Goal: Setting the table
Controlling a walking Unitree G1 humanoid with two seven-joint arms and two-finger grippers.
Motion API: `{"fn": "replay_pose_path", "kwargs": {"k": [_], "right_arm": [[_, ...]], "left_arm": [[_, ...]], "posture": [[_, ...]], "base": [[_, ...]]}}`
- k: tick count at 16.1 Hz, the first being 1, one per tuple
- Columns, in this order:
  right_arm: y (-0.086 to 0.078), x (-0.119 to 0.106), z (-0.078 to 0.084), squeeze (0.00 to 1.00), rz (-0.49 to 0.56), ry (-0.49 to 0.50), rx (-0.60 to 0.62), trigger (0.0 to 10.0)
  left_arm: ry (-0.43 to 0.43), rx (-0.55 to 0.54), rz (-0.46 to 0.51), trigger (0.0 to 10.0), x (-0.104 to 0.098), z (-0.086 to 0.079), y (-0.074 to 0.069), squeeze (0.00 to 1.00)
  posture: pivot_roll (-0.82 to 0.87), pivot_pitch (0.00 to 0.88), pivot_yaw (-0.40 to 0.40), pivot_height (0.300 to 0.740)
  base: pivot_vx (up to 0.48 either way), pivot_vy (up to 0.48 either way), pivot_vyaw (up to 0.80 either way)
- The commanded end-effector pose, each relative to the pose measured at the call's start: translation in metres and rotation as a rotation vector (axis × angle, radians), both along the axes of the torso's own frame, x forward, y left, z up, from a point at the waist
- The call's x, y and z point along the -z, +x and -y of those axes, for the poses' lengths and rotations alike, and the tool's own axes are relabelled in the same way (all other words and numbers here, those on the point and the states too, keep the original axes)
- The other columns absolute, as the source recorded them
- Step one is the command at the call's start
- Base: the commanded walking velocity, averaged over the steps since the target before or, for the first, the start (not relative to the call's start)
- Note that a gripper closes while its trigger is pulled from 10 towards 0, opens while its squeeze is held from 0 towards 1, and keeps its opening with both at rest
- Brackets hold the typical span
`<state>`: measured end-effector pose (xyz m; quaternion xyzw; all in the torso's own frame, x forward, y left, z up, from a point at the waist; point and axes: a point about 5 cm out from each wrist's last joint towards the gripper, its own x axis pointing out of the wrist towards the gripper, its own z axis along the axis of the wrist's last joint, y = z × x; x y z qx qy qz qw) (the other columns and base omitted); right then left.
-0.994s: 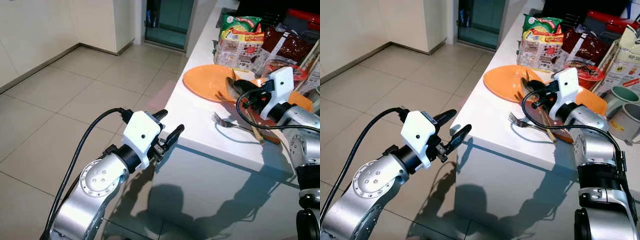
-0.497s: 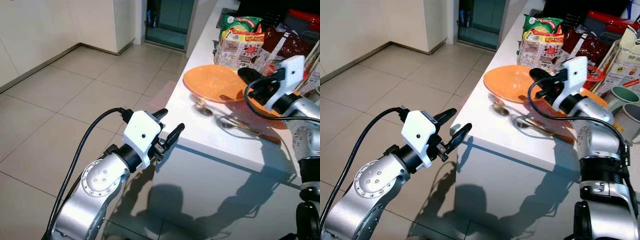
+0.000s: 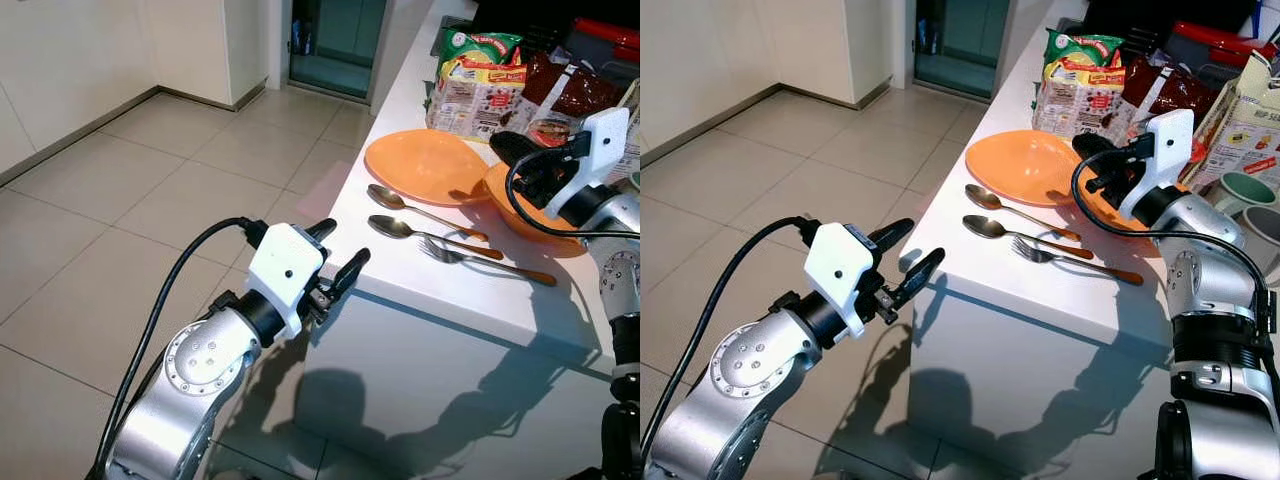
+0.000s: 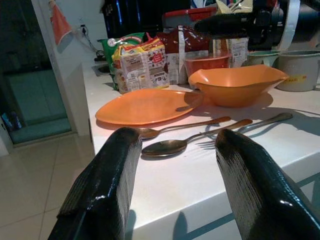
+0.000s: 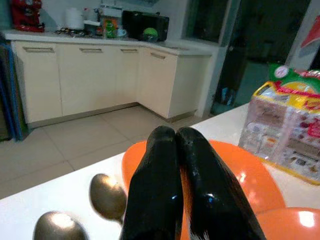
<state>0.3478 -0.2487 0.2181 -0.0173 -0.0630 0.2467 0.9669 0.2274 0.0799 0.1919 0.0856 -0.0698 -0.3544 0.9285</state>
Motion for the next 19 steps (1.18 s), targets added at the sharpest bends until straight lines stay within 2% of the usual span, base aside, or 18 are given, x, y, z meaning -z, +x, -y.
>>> {"fn": "replay_pose_path", "kwargs": {"k": [1, 2, 3, 4, 5, 8, 10, 11, 12, 14, 19], "right_arm": [[-0.003, 0.001, 0.003, 0.00, -0.039, -0.043, -0.046, 0.0], [-0.003, 0.004, 0.001, 0.00, -0.059, -0.069, -0.068, 0.0], [-0.002, 0.007, -0.002, 0.00, -0.083, -0.105, -0.095, 2.4], [0.001, 0.010, -0.010, 0.01, -0.107, -0.132, -0.131, 10.0], [0.006, 0.013, -0.019, 1.00, -0.129, -0.148, -0.152, 10.0], [0.014, 0.024, -0.033, 1.00, -0.191, -0.159, -0.225, 10.0], [0.016, 0.036, -0.043, 1.00, -0.269, -0.200, -0.337, 10.0], [0.017, 0.037, -0.045, 1.00, -0.280, -0.211, -0.345, 10.0], [0.026, 0.039, -0.050, 1.00, -0.290, -0.232, -0.296, 10.0], [0.033, 0.041, -0.053, 1.00, -0.327, -0.225, -0.248, 10.0], [0.037, 0.049, -0.046, 1.00, -0.425, -0.280, -0.195, 10.0]], "left_arm": [[-0.006, 0.009, 0.002, 10.0, 0.000, 0.003, -0.002, 0.00], [-0.007, 0.010, 0.003, 10.0, 0.000, 0.003, -0.002, 0.00], [-0.008, 0.013, 0.004, 10.0, 0.000, 0.003, -0.002, 0.00], [-0.008, 0.020, 0.003, 10.0, -0.001, 0.001, -0.004, 0.00], [-0.006, 0.021, 0.002, 10.0, -0.001, -0.001, -0.005, 0.00], [0.004, 0.008, -0.008, 10.0, -0.002, -0.012, -0.012, 0.00], [0.044, 0.032, -0.032, 10.0, 0.001, -0.018, -0.021, 0.00], [0.053, 0.033, -0.034, 10.0, 0.002, -0.020, -0.022, 0.00], [0.056, 0.026, -0.031, 10.0, 0.000, -0.022, -0.021, 0.00], [0.056, 0.034, -0.027, 10.0, -0.004, -0.021, -0.021, 0.00], [0.062, 0.068, -0.036, 10.0, -0.007, -0.018, -0.025, 0.00]], "posture": [[0.03, 0.000, -0.114, 0.740], [0.04, 0.000, -0.115, 0.740], [0.04, 0.000, -0.116, 0.740], [0.05, 0.000, -0.119, 0.740], [0.06, 0.000, -0.127, 0.740], [0.10, 0.011, -0.148, 0.740], [0.12, 0.025, -0.151, 0.740], [0.13, 0.033, -0.145, 0.740], [0.14, 0.043, -0.138, 0.740], [0.15, 0.056, -0.131, 0.740], [0.16, 0.075, -0.131, 0.740]], "base": [[0.000, 0.000, 0.00], [0.000, 0.000, 0.00], [0.000, 0.000, 0.00], [0.000, 0.000, 0.00], [0.000, 0.000, 0.00], [0.000, 0.000, 0.00], [0.000, 0.000, 0.00], [0.000, 0.000, 0.00], [0.000, 0.000, 0.00], [0.000, 0.000, 0.00], [0.000, 0.000, 0.00]]}}
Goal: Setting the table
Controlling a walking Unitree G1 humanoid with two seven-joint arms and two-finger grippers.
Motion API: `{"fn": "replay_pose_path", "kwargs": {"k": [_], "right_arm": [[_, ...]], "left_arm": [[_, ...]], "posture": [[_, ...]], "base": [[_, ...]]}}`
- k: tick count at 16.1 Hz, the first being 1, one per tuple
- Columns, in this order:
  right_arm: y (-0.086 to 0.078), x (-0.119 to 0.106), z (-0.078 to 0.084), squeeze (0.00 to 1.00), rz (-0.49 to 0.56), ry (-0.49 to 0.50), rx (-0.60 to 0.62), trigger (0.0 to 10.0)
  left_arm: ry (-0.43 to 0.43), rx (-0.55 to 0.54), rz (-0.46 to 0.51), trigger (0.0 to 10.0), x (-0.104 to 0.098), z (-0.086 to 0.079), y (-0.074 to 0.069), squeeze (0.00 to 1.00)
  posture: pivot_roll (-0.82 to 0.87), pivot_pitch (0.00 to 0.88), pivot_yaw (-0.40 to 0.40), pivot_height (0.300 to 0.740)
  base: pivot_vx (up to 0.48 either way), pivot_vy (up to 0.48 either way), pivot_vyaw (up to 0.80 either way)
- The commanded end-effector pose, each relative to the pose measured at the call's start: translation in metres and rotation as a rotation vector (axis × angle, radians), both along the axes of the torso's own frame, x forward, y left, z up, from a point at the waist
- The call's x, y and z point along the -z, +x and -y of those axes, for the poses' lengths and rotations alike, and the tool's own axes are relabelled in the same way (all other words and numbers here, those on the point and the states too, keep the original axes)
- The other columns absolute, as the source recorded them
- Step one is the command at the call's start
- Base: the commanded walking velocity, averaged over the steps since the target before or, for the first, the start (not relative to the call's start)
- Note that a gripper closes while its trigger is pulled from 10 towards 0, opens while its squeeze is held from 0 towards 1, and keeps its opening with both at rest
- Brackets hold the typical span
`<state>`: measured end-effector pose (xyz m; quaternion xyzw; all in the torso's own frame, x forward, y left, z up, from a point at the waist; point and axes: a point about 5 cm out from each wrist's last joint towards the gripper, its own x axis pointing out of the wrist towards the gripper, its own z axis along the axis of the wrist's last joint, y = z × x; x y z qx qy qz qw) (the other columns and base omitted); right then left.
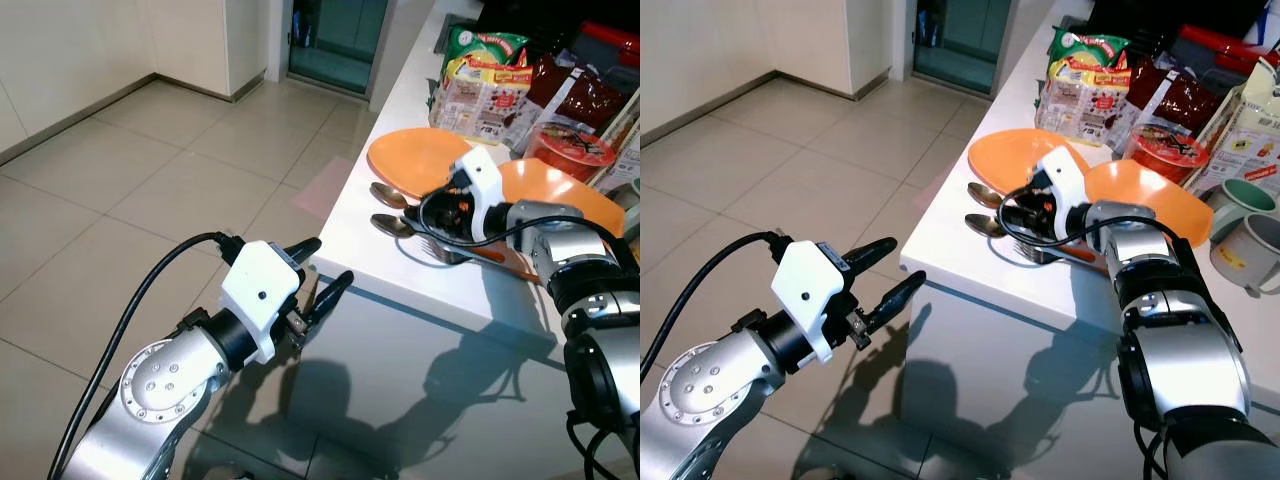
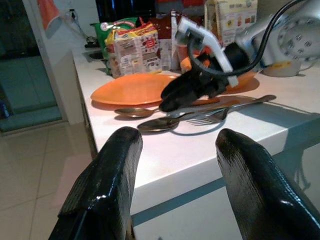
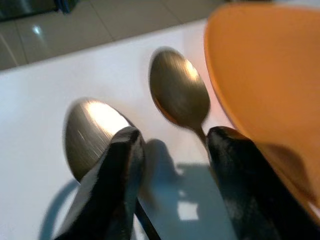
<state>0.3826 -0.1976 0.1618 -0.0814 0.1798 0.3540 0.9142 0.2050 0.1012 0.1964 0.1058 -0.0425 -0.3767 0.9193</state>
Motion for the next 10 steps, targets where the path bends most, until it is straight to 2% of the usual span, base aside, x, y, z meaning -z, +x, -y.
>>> {"fn": "replay_pose_path", "kwargs": {"k": [1, 2, 3, 10], "right_arm": [[0.0018, -0.0064, 0.0073, 0.73, 0.005, -0.022, 0.019, 10.0], [0.0019, -0.0063, 0.0082, 0.09, 0.004, -0.025, 0.023, 10.0], [0.0027, -0.0069, 0.0090, 0.00, 0.011, -0.031, 0.036, 10.0], [0.0090, -0.0080, 0.0016, 0.00, 0.069, 0.010, 0.128, 10.0]], "left_arm": [[-0.002, 0.029, 0.000, 10.0, -0.0026, 0.0042, -0.0028, 0.00], [-0.003, 0.029, -0.002, 10.0, -0.0025, 0.0046, -0.0030, 0.00], [-0.005, 0.029, -0.005, 10.0, -0.0023, 0.0049, -0.0030, 0.00], [-0.007, 0.040, -0.012, 10.0, -0.0034, 0.0068, -0.0028, 0.00]], "posture": [[0.16, 0.076, -0.133, 0.740], [0.16, 0.075, -0.133, 0.740], [0.15, 0.075, -0.132, 0.740], [0.16, 0.080, -0.121, 0.740]], "base": [[0.000, 0.000, 0.00], [0.000, 0.000, 0.00], [0.000, 0.000, 0.00], [0.000, 0.000, 0.00]]}}
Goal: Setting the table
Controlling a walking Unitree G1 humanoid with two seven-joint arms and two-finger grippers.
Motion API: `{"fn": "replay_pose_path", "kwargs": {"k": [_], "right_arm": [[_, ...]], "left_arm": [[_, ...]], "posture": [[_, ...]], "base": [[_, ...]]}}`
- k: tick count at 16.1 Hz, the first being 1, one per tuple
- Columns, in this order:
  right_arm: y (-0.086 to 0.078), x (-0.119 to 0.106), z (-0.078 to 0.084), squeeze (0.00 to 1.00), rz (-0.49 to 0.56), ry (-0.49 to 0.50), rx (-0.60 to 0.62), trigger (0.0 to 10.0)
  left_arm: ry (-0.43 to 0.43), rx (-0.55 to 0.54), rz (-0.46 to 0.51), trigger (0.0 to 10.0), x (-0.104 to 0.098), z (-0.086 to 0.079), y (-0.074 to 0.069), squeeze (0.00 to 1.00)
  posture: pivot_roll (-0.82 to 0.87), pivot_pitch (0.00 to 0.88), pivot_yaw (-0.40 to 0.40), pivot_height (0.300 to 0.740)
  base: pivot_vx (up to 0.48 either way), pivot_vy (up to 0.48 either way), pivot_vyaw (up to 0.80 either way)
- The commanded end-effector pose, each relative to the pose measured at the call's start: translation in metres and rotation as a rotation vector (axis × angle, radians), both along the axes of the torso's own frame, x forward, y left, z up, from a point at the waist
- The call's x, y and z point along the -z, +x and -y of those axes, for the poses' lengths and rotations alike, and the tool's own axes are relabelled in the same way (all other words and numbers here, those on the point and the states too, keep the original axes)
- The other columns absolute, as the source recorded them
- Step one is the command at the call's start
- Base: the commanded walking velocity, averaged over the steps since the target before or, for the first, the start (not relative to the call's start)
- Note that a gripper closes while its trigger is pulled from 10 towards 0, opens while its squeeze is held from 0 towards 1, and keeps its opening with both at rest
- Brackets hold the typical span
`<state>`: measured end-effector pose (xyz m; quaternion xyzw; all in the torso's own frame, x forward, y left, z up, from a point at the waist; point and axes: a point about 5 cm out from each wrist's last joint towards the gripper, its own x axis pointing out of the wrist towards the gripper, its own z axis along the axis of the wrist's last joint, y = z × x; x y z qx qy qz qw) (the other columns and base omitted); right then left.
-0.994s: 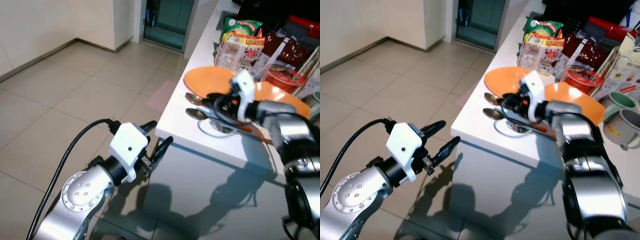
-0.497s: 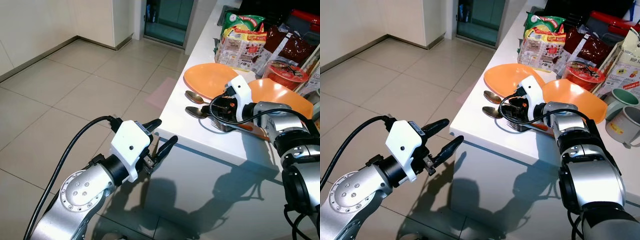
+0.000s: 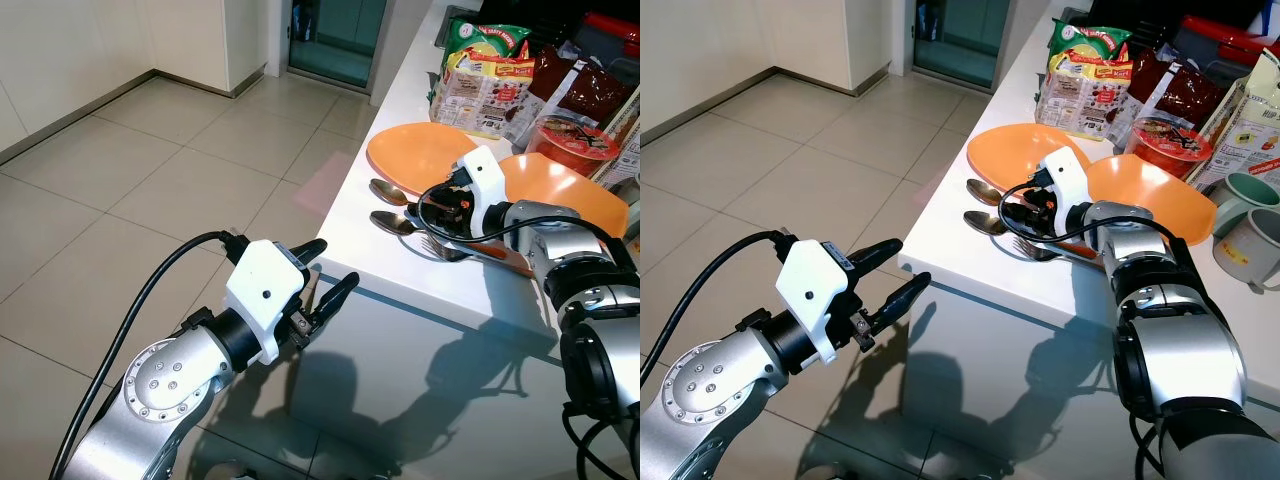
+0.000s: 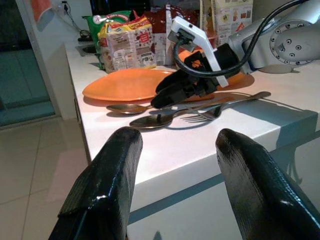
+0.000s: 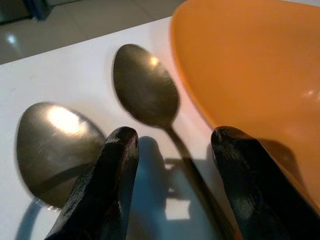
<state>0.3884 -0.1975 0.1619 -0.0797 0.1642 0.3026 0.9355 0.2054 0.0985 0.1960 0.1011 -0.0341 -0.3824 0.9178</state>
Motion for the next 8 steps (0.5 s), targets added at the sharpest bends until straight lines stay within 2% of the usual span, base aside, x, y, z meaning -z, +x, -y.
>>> {"fn": "replay_pose_path", "kwargs": {"k": [1, 5, 6, 7, 8], "right_arm": [[0.003, -0.005, 0.000, 0.00, 0.019, 0.002, 0.030, 10.0], [0.001, 0.005, -0.003, 0.00, -0.027, -0.028, 0.030, 10.0], [0.000, 0.008, -0.002, 0.00, -0.039, -0.035, 0.038, 6.4], [0.000, 0.008, -0.002, 0.00, -0.040, -0.037, 0.039, 6.4], [0.000, 0.009, -0.002, 0.00, -0.041, -0.037, 0.042, 0.7]], "left_arm": [[-0.006, 0.031, 0.008, 10.0, -0.004, 0.004, -0.003, 0.00], [-0.007, 0.035, 0.009, 10.0, -0.005, 0.005, -0.004, 0.00], [-0.008, 0.037, 0.010, 10.0, -0.006, 0.005, -0.004, 0.00], [-0.008, 0.037, 0.010, 10.0, -0.006, 0.005, -0.004, 0.00], [-0.008, 0.037, 0.011, 10.0, -0.006, 0.005, -0.004, 0.00]], "posture": [[0.16, 0.079, -0.120, 0.740], [0.16, 0.081, -0.124, 0.740], [0.16, 0.081, -0.125, 0.740], [0.17, 0.080, -0.125, 0.740], [0.17, 0.080, -0.127, 0.740]], "base": [[0.000, 0.000, 0.00], [0.000, 0.000, 0.00], [0.000, 0.000, 0.00], [0.000, 0.000, 0.00], [0.000, 0.000, 0.00]]}}
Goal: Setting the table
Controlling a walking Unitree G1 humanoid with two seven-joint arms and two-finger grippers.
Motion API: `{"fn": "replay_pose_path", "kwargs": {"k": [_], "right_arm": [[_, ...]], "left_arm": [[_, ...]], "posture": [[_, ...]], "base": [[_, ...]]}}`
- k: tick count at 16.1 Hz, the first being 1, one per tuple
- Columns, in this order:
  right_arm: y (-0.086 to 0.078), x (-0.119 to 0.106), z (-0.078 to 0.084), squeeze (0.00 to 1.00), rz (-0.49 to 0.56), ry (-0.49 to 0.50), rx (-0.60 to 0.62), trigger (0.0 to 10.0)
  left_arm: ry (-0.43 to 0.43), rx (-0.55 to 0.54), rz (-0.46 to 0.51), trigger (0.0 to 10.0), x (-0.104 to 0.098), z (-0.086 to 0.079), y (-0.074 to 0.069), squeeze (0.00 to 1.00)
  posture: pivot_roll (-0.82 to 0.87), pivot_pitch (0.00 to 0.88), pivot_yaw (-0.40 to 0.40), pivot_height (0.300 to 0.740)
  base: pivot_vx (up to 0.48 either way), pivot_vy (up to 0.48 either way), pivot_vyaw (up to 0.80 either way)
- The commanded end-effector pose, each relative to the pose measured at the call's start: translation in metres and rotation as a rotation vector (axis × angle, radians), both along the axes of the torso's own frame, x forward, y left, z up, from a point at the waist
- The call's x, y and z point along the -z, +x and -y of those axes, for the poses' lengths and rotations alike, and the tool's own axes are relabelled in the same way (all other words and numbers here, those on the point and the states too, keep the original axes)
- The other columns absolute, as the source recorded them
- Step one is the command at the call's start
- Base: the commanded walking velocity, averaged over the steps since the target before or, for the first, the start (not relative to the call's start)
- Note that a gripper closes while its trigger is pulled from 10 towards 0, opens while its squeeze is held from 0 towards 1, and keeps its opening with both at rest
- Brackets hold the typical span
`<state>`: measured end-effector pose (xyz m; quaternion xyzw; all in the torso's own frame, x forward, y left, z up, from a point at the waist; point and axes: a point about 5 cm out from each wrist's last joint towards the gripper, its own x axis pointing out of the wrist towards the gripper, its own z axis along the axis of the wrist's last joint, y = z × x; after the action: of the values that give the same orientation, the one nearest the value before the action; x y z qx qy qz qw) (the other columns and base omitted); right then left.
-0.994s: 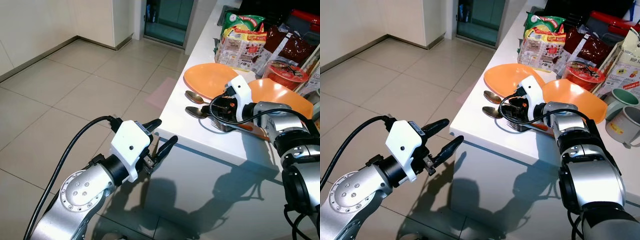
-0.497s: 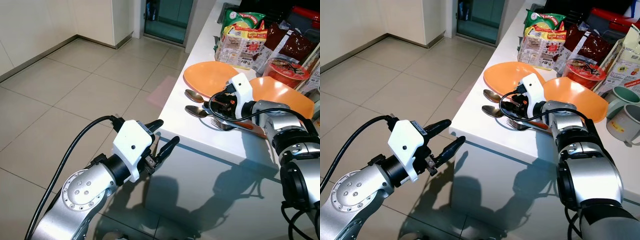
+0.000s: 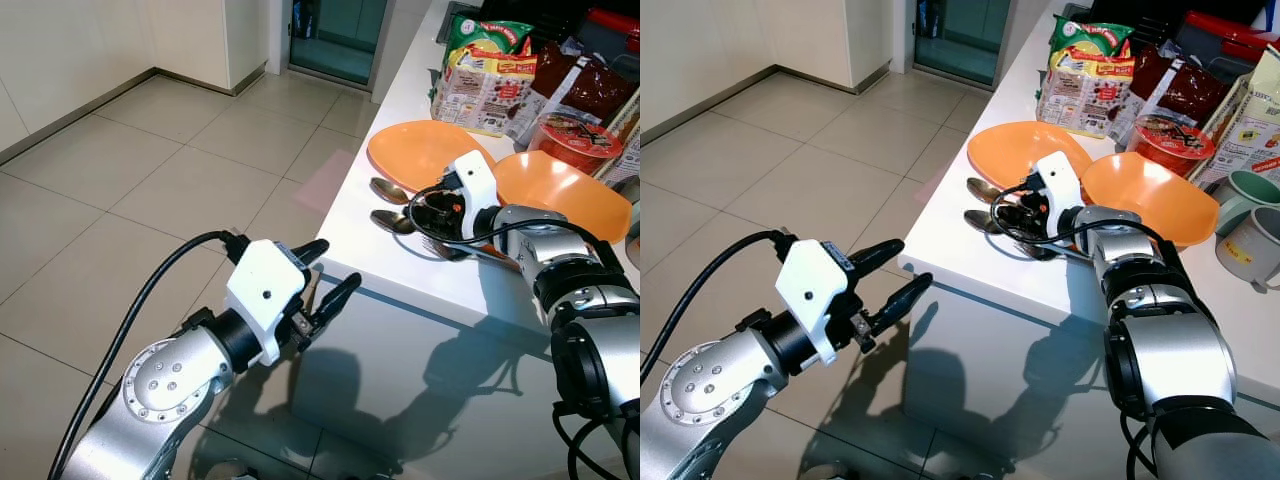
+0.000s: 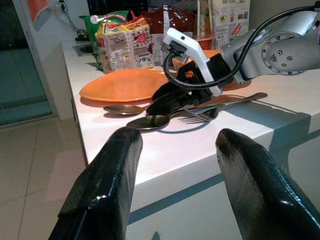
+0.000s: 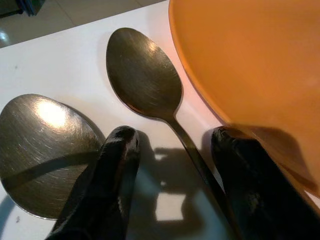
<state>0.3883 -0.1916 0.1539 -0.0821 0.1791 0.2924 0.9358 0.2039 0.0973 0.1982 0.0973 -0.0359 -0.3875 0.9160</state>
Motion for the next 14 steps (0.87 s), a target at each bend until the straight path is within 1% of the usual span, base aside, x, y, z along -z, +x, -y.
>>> {"fn": "replay_pose_path", "kwargs": {"k": [1, 7, 14], "right_arm": [[-0.0005, 0.0015, 0.0051, 0.00, -0.022, -0.018, 0.023, 0.0], [-0.0029, 0.0046, 0.0077, 0.00, -0.052, -0.034, 0.004, 0.0], [-0.0033, 0.0036, 0.0093, 0.00, -0.051, -0.029, -0.002, 0.0]], "left_arm": [[0.001, 0.024, 0.013, 10.0, -0.0040, 0.0037, -0.0020, 0.00], [0.003, 0.019, 0.011, 10.0, -0.0031, 0.0038, -0.0017, 0.00], [0.004, 0.026, 0.015, 10.0, -0.0028, 0.0050, 0.0007, 0.00]], "posture": [[0.17, 0.080, -0.130, 0.740], [0.17, 0.069, -0.131, 0.740], [0.16, 0.055, -0.126, 0.740]], "base": [[0.000, 0.000, 0.00], [0.000, 0.000, 0.00], [0.000, 0.000, 0.00]]}}
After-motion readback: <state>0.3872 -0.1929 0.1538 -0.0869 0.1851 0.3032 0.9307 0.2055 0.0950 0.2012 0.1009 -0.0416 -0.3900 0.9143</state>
